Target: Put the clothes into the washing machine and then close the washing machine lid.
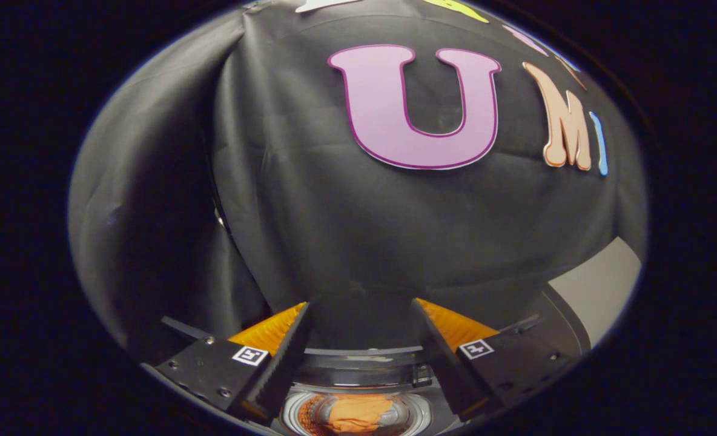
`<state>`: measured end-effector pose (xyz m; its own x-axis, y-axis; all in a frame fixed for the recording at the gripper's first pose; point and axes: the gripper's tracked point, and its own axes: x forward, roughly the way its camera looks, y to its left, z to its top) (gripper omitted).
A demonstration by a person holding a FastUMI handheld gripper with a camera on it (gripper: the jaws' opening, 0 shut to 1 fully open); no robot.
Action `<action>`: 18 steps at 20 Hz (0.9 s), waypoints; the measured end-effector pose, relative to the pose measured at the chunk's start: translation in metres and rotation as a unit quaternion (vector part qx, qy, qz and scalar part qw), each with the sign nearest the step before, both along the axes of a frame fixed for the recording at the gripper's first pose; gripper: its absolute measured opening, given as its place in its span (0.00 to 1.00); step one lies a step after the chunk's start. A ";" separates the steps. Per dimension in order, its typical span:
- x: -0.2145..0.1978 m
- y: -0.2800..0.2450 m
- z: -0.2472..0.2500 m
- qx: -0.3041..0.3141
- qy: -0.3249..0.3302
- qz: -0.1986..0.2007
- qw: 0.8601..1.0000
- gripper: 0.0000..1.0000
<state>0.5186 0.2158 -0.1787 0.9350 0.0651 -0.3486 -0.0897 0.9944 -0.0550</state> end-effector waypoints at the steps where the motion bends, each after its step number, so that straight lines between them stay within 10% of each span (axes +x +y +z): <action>1: 0.000 0.001 -0.001 0.003 0.002 -0.002 1.000 0.99; 18: -0.007 -0.003 -0.015 -0.005 0.041 -0.028 0.999 0.99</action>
